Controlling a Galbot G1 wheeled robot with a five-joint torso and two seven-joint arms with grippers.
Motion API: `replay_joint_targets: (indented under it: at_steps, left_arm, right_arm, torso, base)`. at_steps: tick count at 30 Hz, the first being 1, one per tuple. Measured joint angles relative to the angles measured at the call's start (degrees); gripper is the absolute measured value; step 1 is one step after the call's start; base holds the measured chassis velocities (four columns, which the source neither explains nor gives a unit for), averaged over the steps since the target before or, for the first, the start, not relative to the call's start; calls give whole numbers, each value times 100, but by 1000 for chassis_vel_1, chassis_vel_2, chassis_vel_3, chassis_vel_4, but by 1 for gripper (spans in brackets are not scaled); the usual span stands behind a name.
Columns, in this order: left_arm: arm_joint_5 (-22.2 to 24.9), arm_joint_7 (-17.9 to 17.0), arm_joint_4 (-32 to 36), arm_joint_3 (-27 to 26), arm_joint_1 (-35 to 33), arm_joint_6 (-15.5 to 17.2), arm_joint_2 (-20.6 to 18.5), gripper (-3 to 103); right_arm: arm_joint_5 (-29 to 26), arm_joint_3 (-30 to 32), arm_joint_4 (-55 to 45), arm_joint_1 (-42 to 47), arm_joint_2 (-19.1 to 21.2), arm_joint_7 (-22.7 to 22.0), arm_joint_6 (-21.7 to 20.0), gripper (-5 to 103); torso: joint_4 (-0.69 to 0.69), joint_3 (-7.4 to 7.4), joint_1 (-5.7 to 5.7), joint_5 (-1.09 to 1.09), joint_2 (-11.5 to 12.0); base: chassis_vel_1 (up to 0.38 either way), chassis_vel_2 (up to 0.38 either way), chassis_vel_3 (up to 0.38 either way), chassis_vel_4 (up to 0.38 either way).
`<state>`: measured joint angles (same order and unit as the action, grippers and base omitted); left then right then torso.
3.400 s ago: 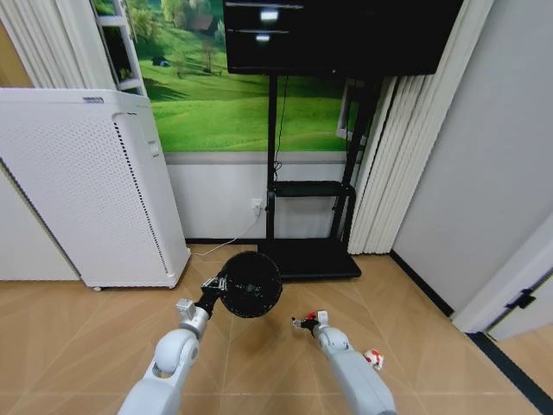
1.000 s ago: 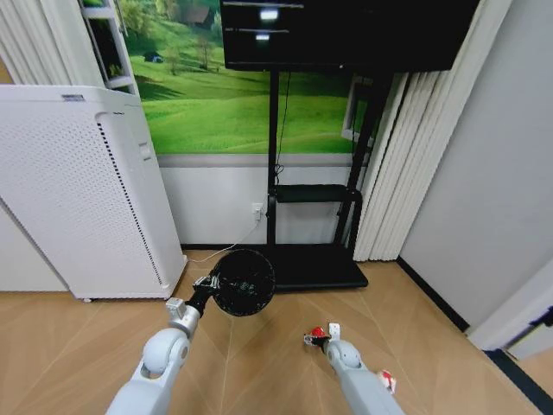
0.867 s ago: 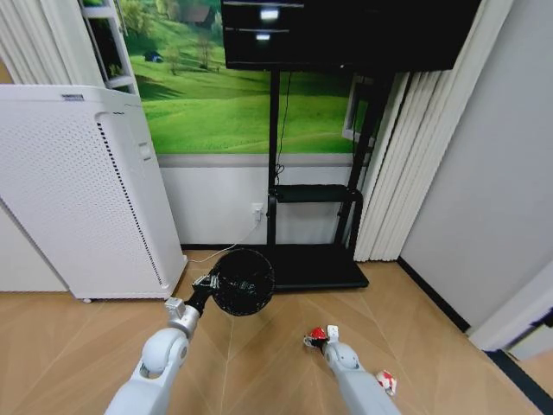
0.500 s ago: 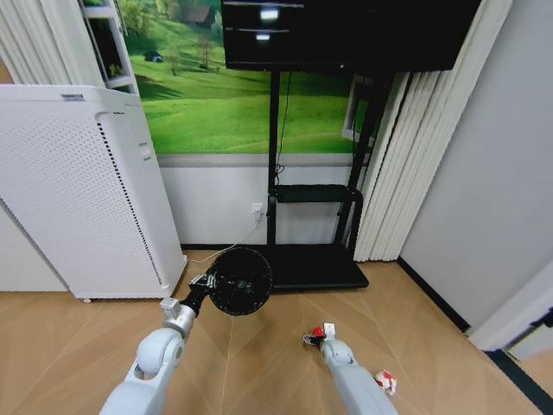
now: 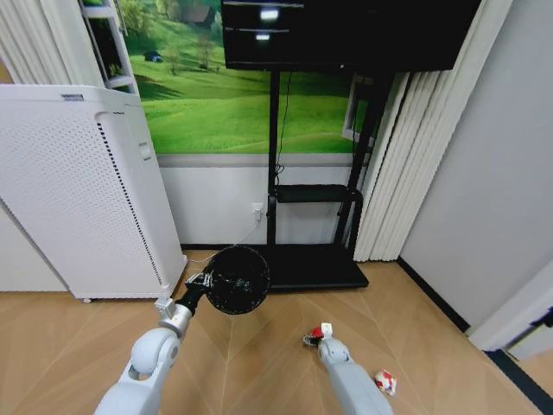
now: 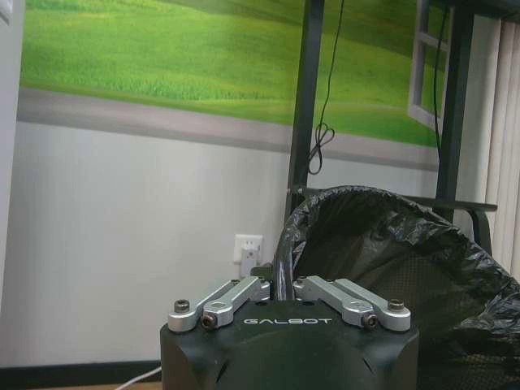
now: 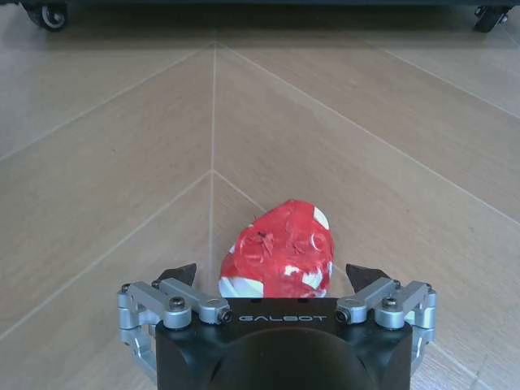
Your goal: Pick up the trash bin and place the garbage on the floor into it.
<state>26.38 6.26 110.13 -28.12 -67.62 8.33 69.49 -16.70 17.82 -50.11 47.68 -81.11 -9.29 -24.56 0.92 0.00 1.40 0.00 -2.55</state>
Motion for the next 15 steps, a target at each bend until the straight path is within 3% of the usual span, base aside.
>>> replay_joint_targets:
  at_steps: [5,7,9,15]
  left_arm:
    - [7,-9,0,-12,29,-4,5,7]
    - [9,-17,7,-20,30,-4,5,7]
    - [9,-18,11,-21,28,-4,5,7]
    - [8,-20,34,-31,11,2,14,7]
  right_arm:
    - [38,-2,85,-7,-9,6,4,100]
    - [67,-4,158,-30,-26,10,41,85]
    - [69,-5,168,-34,-29,12,47,85]
    - [98,-20,232,-106,-38,31,110,57]
  torso:
    - [1,0,0,0,0]
    - [0,0,0,0,0]
    - [0,0,0,0,0]
    - [0,0,0,-1,0]
  base:
    - [0,0,0,0]
    - [0,0,0,0]
    - [0,0,0,0]
    - [0,0,0,0]
